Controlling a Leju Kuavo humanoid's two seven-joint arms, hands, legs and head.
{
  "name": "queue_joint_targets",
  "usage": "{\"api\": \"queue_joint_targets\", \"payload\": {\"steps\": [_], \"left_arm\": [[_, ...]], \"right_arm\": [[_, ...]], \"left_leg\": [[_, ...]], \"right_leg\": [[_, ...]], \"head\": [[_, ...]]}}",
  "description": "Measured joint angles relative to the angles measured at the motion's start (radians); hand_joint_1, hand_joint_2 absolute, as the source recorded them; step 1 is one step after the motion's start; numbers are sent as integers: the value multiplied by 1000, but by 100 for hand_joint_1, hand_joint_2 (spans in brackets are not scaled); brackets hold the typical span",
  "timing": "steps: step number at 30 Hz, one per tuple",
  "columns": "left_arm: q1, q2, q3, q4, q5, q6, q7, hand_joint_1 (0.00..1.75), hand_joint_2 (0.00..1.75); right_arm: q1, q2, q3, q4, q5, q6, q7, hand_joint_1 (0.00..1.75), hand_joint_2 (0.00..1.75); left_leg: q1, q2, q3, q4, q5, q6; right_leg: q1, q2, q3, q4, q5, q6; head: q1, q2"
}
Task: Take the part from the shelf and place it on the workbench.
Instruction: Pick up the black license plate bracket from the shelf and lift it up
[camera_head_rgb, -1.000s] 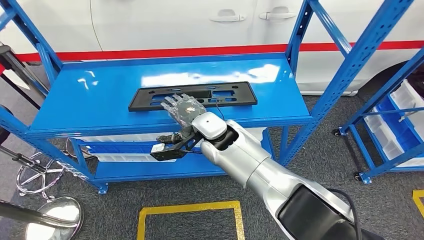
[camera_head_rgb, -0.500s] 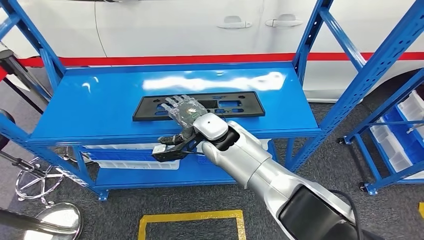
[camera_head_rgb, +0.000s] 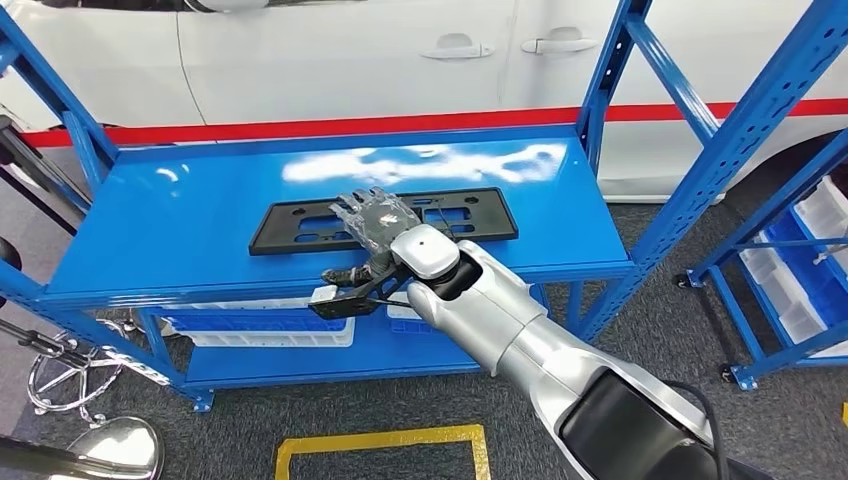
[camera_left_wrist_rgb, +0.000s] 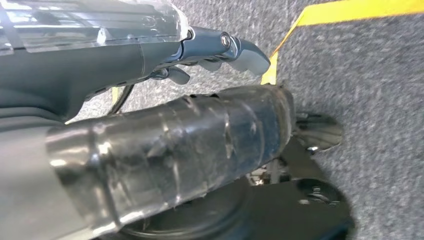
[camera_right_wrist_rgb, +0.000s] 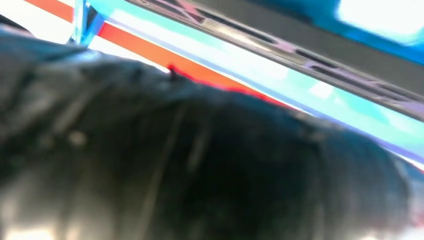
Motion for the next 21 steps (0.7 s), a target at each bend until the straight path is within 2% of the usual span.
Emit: {"api": "queue_joint_targets", "payload": {"steps": [1,4,6,8,9,10,11,12,14,15,18,20,21], "left_arm": [[0,0,0,0,-1,0,0,0,0],[1,0,1,0,-3,0,2,0,0],[0,0,1,0,-3,1,3,0,0],[0,0,1,0,-3,2,3,0,0],[-1,0,1,0,-3,2,3,0,0],[-1,0,1,0,-3,2,3,0,0],[-1,0,1,0,-3,2,3,0,0],[-1,0,1,0,-3,2,3,0,0],[-1,-1,1,0,-3,2,4,0,0],[-1,-1,1,0,-4,2,4,0,0],[-4,-1,2,0,-6,2,7,0,0],[-5,-1,3,0,-7,2,10,0,0],[-5,-1,4,0,-8,2,11,0,0]], "right_arm": [[1,-1,0,0,0,0,0,0,0],[2,-3,0,2,0,-1,0,0,0],[2,-6,0,2,0,-1,0,0,0],[5,-10,0,4,0,-1,0,0,0],[7,-12,0,5,0,-1,0,0,0],[9,-13,0,6,0,-1,0,0,0],[9,-14,0,7,0,-1,0,0,0],[9,-15,0,7,0,-1,0,0,0],[7,-16,0,7,0,-2,0,0,0],[7,-16,0,7,0,-2,0,0,0],[11,-19,-1,10,-1,-4,0,0,0],[12,-20,-1,13,-3,-9,-1,0,0],[14,-20,-1,15,-4,-12,-1,0,0]], "left_leg": [[-2,0,1,-5,-5,6],[4,1,8,-14,12,25],[6,3,12,-19,15,34],[5,3,12,-18,12,38],[5,2,13,-18,11,39],[5,2,15,-17,9,39],[5,1,18,-16,6,38],[5,1,22,-15,2,36],[2,0,25,-9,-6,28],[0,0,23,-8,-9,23],[1,-1,23,-9,-13,7],[2,0,10,27,-39,-2],[3,1,-13,76,-66,-4]], "right_leg": [[2,-1,-1,1,-1,5],[2,-2,-8,20,-18,22],[-2,-3,-48,106,-66,33],[-5,-4,-114,237,-120,40],[-7,-5,-138,278,-128,42],[-8,-5,-145,284,-116,43],[-9,-5,-130,247,-86,42],[-10,-5,-99,179,-46,40],[-7,-5,-38,55,1,32],[-5,-5,-24,23,5,28],[-4,-3,-17,8,1,15],[-8,-3,-10,0,3,3],[-10,-3,-7,-3,2,-1]], "head": [[0,0],[1,0],[1,0],[1,0],[1,0],[1,0],[1,0],[1,0],[1,0],[1,0],[0,0],[0,0],[0,0]]}}
